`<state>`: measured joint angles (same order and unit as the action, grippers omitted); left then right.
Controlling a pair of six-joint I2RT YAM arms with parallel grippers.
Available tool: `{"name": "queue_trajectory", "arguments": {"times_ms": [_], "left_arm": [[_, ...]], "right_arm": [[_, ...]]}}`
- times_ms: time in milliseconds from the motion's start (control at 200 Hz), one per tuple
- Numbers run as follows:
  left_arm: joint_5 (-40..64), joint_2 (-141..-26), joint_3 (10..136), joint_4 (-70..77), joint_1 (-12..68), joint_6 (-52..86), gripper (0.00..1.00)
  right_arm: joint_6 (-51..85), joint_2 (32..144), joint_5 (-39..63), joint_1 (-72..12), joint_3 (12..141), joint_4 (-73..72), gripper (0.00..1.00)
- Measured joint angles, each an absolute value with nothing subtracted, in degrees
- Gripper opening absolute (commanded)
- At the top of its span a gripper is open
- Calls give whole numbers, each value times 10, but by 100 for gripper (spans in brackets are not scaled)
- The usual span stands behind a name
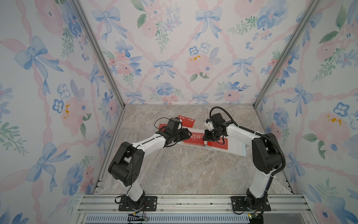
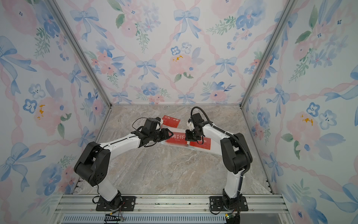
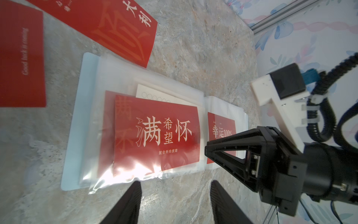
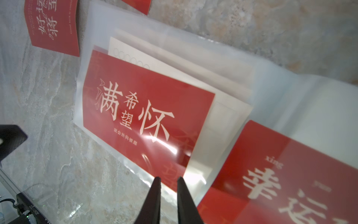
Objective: Place the photos into the photo albums
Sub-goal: Insert the photo into the photo album.
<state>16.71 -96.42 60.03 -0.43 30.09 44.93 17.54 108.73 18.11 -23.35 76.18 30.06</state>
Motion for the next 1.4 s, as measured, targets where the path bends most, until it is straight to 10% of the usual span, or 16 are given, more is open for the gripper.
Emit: {"name": "queue_trajectory", "arguments": {"times_ms": [1020,1400], "left_arm": [[170,-970,601,3,318,445,59],[201,-1096,735,22,397,445,56]], "right_arm": [[160,963,105,-181,706,349,18],[227,843,233,45,518,251,21]]}}
